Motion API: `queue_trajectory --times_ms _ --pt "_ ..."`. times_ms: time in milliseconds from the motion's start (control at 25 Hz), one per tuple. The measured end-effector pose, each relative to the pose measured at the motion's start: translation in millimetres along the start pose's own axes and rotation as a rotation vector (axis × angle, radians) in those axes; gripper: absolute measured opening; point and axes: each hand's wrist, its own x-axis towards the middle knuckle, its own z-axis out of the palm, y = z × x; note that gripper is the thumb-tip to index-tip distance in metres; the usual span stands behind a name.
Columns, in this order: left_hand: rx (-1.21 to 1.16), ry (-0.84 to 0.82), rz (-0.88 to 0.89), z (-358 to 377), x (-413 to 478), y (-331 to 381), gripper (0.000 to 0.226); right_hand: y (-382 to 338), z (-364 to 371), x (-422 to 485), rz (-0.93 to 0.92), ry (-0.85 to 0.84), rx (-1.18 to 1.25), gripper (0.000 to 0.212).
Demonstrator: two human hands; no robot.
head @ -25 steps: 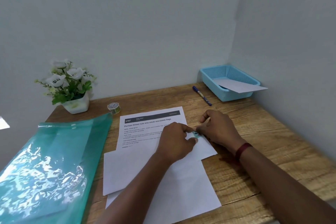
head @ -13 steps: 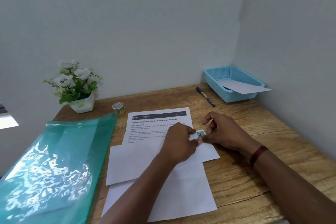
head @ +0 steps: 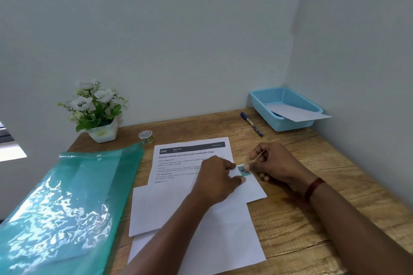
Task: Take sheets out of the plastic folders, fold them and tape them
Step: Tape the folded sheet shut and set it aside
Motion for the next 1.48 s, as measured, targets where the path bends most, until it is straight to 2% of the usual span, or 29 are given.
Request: queue_trajectory --times_ms 120,200,280,320,400,520,600,720,840,920,960,1080,1360,1480 --pt "-0.252 0.021 -0.061 -16 -4 1 0.041 2 -2 0 -0.015 0.028 0.112 0.021" --pt "-0.341 0.131 -0.067 -38 -4 -3 0.026 1 1 -1 -0.047 0.042 0.146 0.015" --pt "-0.237 0.227 -0.004 -63 1 -16 0.007 0 4 -2 -0.091 0.103 0.085 0.007" --pt "-0.150 0.230 0.029 -74 2 -22 0.004 0 6 -1 -0.138 0.166 -0.010 0.005" --pt "0.035 0.118 0.071 -91 3 -32 0.008 -1 9 -1 -0.262 0.320 -0.202 0.006" --pt "0.274 -0.123 0.012 -102 -5 -40 0.041 -4 15 -6 -0.439 0.410 -0.348 0.005" --pt "0.349 -0.201 -0.017 -110 -11 -41 0.054 -5 16 -13 -0.598 0.422 -0.385 0.007" --pt "0.419 -0.203 -0.028 -136 -22 -47 0.050 -17 29 -38 -0.794 0.309 -0.374 0.027" --pt "0.528 -0.324 -0.059 -160 -32 -55 0.058 -34 47 -74 -0.771 0.035 -0.454 0.038" --pt "0.628 -0.460 -0.069 -165 -38 -57 0.077 -43 63 -96 -0.702 -0.110 -0.569 0.046" --pt "0.658 -0.512 -0.077 -165 -41 -59 0.086 -47 71 -105 -0.687 -0.131 -0.620 0.048" --pt "0.657 -0.511 -0.058 -159 -47 -67 0.095 -57 93 -128 -0.640 -0.141 -0.634 0.051" --pt "0.591 -0.416 -0.045 -155 -58 -74 0.093 -53 124 -139 -0.549 -0.047 -0.585 0.050" --pt "0.551 -0.350 -0.028 -158 -59 -73 0.084 -50 128 -142 -0.537 -0.009 -0.546 0.047"
